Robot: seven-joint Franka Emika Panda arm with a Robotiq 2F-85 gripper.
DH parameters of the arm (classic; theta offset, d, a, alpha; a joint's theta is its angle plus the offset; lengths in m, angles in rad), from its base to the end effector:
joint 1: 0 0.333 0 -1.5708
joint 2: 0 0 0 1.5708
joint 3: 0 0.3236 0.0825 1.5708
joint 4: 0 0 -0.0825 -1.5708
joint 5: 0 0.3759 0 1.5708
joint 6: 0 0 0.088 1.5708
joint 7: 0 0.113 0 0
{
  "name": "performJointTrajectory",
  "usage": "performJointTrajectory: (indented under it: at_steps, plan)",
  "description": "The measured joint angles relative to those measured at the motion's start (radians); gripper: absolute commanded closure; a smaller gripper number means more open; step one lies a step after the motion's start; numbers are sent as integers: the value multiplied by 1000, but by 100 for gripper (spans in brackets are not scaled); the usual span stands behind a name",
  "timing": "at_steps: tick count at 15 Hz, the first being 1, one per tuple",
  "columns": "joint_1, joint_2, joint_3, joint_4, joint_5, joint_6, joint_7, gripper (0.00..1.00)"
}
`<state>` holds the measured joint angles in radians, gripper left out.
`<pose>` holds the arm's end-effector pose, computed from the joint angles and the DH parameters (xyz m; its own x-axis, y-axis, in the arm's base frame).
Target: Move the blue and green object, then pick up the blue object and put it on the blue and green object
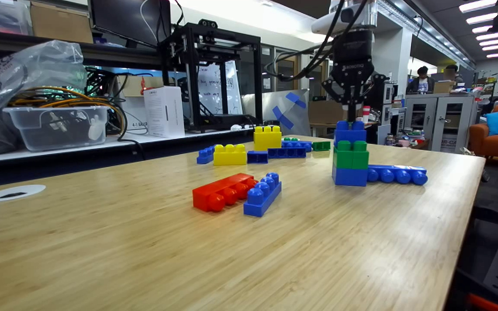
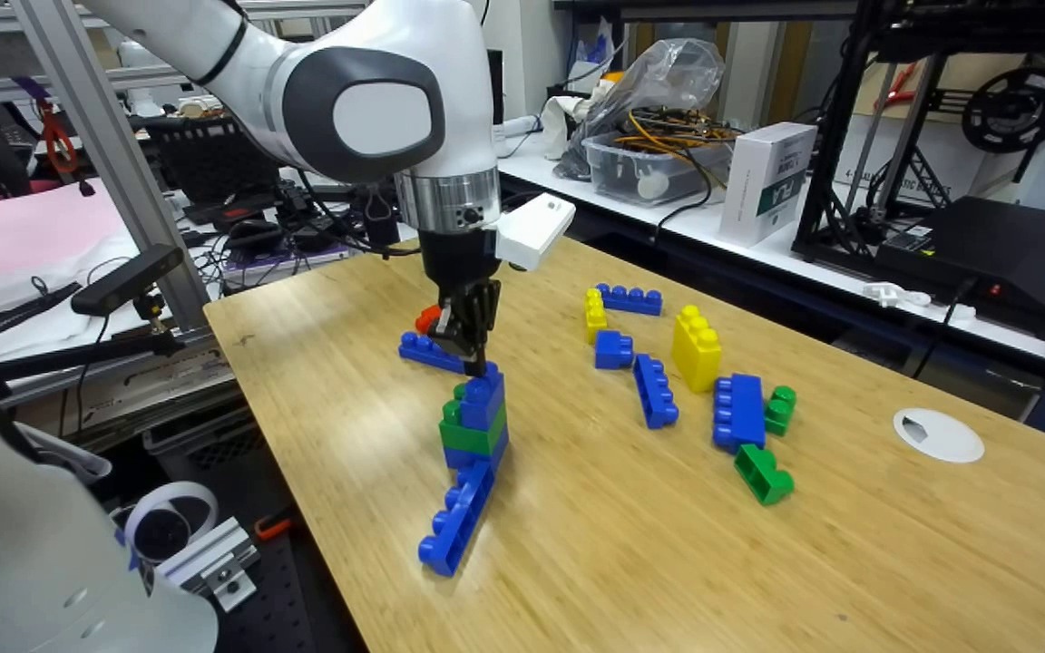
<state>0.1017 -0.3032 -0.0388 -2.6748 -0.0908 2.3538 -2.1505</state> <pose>0.3883 0.0234 0.3394 -0.6514 0.7581 -0.0326 0.7587 0.6500 -0.0444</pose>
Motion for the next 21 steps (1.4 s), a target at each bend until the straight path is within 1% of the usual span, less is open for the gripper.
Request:
performJointTrajectory:
  at_steps: [12, 17, 18, 19, 20, 21]
  plan:
    - [1, -8, -3, 1, 0, 14, -48, 100]
    - [16, -106, 8, 28, -1, 12, -48, 100]
    - [22, -125, 8, 33, -1, 11, -47, 74]
    - [26, -137, 8, 38, 0, 10, -39, 72]
    - [27, -142, 8, 46, 1, 3, -20, 67]
    - [27, -140, 7, 56, 1, -6, 3, 60]
